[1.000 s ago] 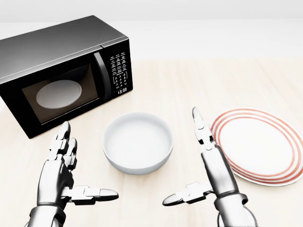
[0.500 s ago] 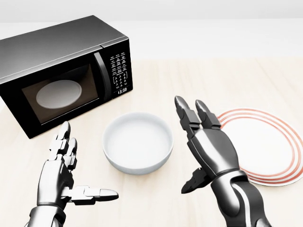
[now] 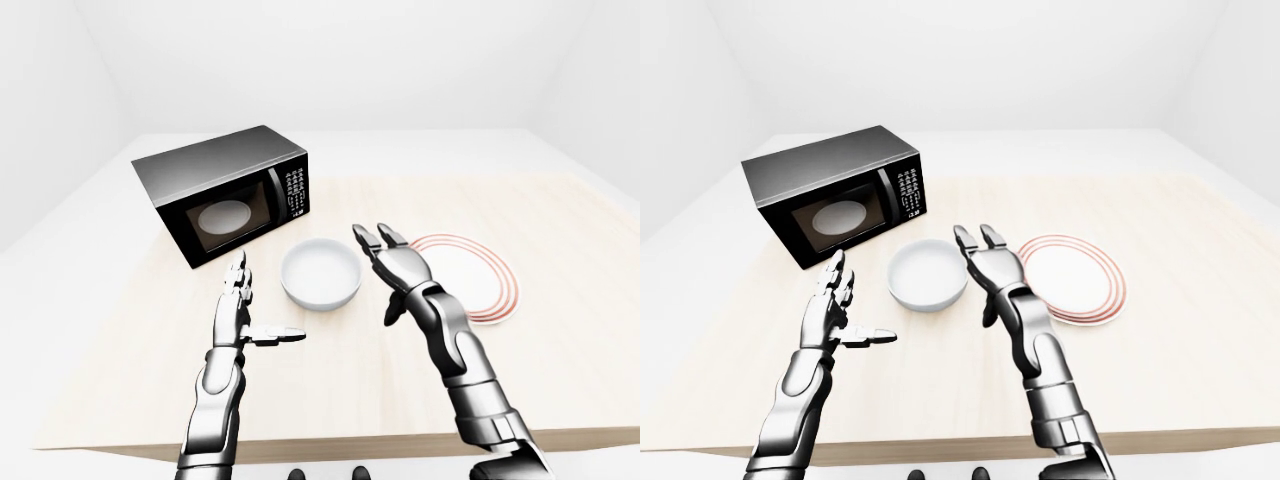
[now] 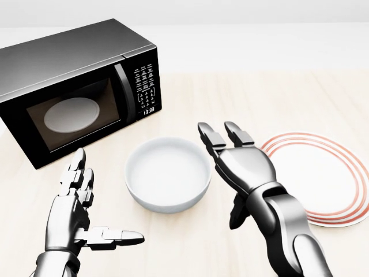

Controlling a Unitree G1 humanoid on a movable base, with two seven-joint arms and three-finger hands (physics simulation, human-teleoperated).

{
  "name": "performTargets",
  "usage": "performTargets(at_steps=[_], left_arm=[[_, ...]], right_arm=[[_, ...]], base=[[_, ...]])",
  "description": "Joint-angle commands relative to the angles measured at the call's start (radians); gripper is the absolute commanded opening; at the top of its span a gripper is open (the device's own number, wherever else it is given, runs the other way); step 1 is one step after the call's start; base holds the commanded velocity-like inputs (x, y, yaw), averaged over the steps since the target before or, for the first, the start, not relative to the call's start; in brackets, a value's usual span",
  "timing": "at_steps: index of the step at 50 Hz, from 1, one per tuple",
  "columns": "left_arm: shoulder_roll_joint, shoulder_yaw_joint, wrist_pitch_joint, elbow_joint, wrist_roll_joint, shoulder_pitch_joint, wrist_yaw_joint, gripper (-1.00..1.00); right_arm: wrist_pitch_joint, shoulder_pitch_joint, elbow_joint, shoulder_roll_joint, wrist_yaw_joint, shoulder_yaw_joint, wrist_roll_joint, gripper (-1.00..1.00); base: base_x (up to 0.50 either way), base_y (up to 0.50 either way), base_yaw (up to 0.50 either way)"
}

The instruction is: Pick up the white bowl and put it on the plate.

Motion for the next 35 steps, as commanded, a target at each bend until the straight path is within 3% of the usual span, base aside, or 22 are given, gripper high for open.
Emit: performTargets(at_steps=[1,19,35], left_arm=[[0.000,0.000,0.000,0.000,0.000,0.000,0.000,1.00],[0.000,-0.001,0.001,0.011,0.001,-0.007,0.001,1.00],[0.000,-0.001,0.010,0.004,0.000,-0.010,0.003,1.00]], right_arm=[[0.000,-0.067,0.072,0.000,0.083,0.017,-0.064,1.00],[0.000,-0.072,0.121,0.055,0.299,0.068,-0.057,1.00],[0.000,-0.108,0.118,0.094,0.346,0.091,-0.073,1.00]], base=[[0.00,0.00,0.00],[0.00,0.00,0.00],[0.00,0.00,0.00]])
